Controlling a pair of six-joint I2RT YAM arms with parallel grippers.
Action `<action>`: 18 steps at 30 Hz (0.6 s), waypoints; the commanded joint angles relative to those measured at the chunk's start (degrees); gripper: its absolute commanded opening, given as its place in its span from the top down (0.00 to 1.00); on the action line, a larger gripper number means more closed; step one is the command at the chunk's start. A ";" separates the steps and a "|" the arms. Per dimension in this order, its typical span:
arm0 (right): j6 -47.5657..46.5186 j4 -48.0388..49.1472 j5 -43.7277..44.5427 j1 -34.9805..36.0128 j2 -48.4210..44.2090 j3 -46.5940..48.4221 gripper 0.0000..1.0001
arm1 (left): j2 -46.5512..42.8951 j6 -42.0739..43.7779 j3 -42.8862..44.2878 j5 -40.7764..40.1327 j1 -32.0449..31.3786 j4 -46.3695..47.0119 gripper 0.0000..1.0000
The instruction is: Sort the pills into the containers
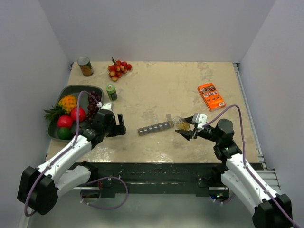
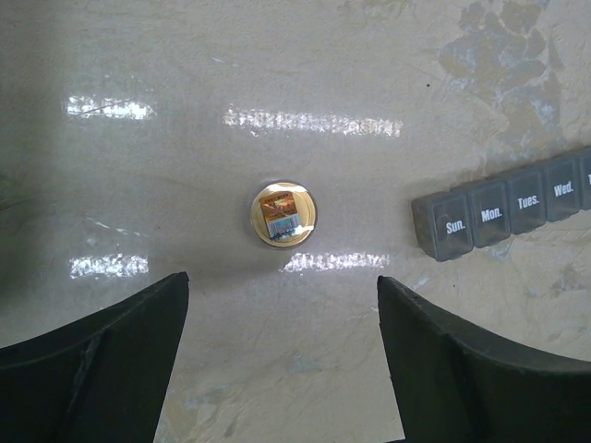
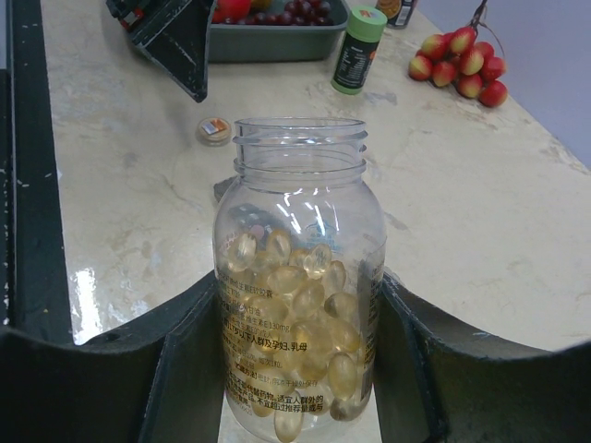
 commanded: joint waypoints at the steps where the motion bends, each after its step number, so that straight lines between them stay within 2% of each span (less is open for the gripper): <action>1: -1.16 4.68 -0.85 -0.70 -0.03 -0.40 1.00 | 4.21 1.37 1.13 0.91 0.16 2.56 0.15; 4: -1.16 4.76 -0.94 -0.88 -0.03 -0.40 1.00 | 8.60 1.81 1.83 1.97 0.07 3.70 0.21; 10: -0.99 4.85 -1.29 -1.05 0.15 -0.40 1.00 | 17.74 3.13 5.17 1.09 -1.42 5.20 0.23; 14: -0.90 4.94 -1.37 -0.97 0.24 -0.40 1.00 | 22.05 3.48 7.80 -2.59 -4.05 4.15 0.24; 17: -0.90 5.03 -1.29 -0.97 0.24 -0.40 1.00 | 24.95 3.22 9.56 -5.57 -5.28 2.48 0.27; 18: -0.90 4.94 -1.29 -1.05 0.24 -0.40 1.00 | 26.44 3.13 10.44 -6.20 -5.64 1.86 0.31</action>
